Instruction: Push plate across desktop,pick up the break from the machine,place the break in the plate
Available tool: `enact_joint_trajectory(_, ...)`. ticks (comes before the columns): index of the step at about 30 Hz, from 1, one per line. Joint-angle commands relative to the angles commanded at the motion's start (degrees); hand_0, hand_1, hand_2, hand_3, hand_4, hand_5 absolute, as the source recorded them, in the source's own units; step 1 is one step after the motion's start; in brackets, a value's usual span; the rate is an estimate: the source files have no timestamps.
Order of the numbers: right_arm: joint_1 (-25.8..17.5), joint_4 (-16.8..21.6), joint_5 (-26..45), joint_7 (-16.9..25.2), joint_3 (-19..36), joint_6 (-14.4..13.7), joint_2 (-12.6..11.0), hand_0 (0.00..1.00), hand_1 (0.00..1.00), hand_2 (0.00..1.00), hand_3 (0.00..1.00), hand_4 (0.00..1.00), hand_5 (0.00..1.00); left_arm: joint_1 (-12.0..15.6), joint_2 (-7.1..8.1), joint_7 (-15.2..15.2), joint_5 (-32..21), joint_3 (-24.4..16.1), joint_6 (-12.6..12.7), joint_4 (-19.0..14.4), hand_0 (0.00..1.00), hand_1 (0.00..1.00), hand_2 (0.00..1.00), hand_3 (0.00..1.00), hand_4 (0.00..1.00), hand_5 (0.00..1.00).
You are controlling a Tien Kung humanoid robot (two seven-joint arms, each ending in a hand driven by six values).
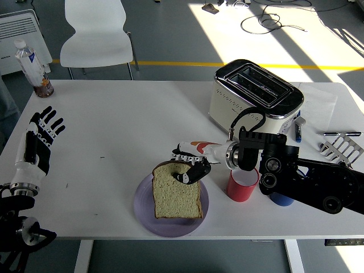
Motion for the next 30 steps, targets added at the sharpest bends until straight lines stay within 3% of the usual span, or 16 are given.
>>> enact_joint_trajectory(5, -2.9, 0.1, -1.7, 4.7, 0.7, -2.2, -0.1, 0.312, 0.352, 0.418, 0.461, 0.353, 0.121, 0.2, -0.19, -0.1, -0.1, 0.2, 0.0, 0.0, 0.785, 0.824, 0.907, 0.886, 0.548, 0.998)
enact_joint_trajectory(6, -3.4, -0.1, -2.2, 6.1, 0.7, -3.3, 0.0, 0.419, 0.420, 0.477, 0.496, 0.307, 0.156, 0.3, -0.25, -0.2, -0.1, 0.1, 0.1, 0.0, 0.783, 0.823, 0.905, 0.888, 0.551, 0.998)
enact_joint_trajectory(10, -4.2, -1.6, -2.8, 10.0, 0.9, -6.4, 0.4, 0.419, 0.420, 0.477, 0.496, 0.307, 0.156, 0.4, -0.40, -0.2, -0.1, 0.1, 0.1, 0.0, 0.783, 0.823, 0.905, 0.888, 0.551, 0.998)
enact_joint_trajectory(13, -4.6, -2.2, -2.8, 11.3, 1.2, -7.0, 0.5, 0.445, 0.446, 0.494, 0.507, 0.295, 0.168, 0.3, -0.47, -0.2, -0.1, 0.1, 0.1, 0.0, 0.782, 0.817, 0.904, 0.891, 0.552, 0.998)
enact_joint_trajectory(20, -6.0, -4.2, -4.5, 11.6, 0.2, -4.6, 0.4, 0.458, 0.453, 0.492, 0.526, 0.287, 0.183, 0.4, -0.61, -0.3, -0.1, -0.1, 0.1, 0.0, 0.772, 0.810, 0.902, 0.902, 0.558, 0.998)
enact_joint_trajectory(29, -6.1, -7.5, -5.5, 12.3, -0.1, -4.7, 1.7, 0.463, 0.454, 0.489, 0.546, 0.297, 0.184, 0.2, -0.77, -0.4, -0.1, 0.0, 0.2, 0.0, 0.767, 0.804, 0.899, 0.908, 0.557, 0.998)
enact_joint_trajectory(30, -6.0, -7.8, -5.6, 12.4, 0.0, -4.8, 1.8, 0.475, 0.482, 0.526, 0.559, 0.322, 0.174, 0.2, -0.81, -0.5, -0.1, 0.0, 0.2, 0.0, 0.765, 0.804, 0.897, 0.910, 0.551, 0.998)
